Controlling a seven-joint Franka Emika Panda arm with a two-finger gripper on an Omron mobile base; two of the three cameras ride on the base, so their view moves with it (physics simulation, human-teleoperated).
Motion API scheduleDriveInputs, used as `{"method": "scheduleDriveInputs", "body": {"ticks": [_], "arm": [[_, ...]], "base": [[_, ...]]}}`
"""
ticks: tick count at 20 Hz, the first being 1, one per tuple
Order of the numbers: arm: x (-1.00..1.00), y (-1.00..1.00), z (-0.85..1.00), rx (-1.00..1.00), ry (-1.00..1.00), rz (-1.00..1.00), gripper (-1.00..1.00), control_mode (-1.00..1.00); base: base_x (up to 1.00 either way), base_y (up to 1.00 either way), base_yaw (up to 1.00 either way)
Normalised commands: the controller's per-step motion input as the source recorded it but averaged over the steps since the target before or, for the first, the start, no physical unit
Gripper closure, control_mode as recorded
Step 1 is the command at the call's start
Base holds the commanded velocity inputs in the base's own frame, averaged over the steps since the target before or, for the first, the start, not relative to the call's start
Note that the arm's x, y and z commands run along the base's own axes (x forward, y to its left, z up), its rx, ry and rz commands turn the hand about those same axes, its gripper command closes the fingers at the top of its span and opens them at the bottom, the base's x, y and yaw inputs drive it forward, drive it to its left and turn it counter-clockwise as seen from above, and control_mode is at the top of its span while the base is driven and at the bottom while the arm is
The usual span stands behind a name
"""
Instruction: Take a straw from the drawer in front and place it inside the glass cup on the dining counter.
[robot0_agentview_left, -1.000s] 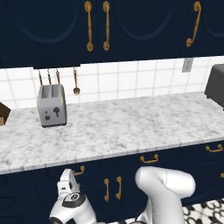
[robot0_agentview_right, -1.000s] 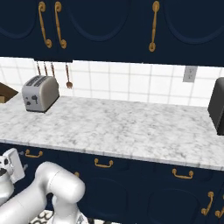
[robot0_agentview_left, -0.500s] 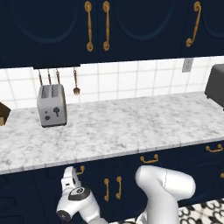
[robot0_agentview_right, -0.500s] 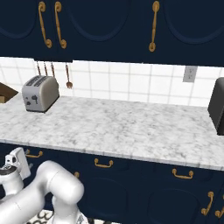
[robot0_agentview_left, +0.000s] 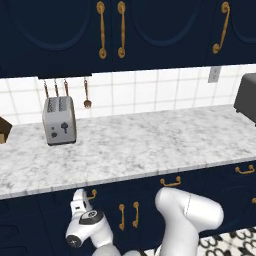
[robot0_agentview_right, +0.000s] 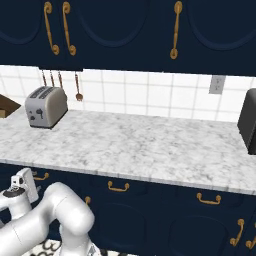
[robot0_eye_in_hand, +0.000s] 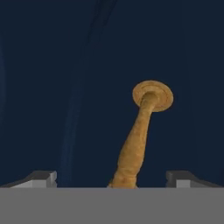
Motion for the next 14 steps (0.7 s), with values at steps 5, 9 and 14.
{"method": "scheduleDriveInputs", "body": {"ticks": [5, 9, 14], "arm": [[0.17, 0.28, -0.23, 0.0, 0.0, 0.0, -1.0, -1.0], [0.33, 0.18, -0.08, 0.0, 0.0, 0.0, -1.0, -1.0], [0.43, 0.01, -0.23, 0.0, 0.06, 0.01, -1.0, -1.0]], "base": [[0.0, 0.0, 0.0], [0.0, 0.0, 0.0], [0.0, 0.0, 0.0]]}}
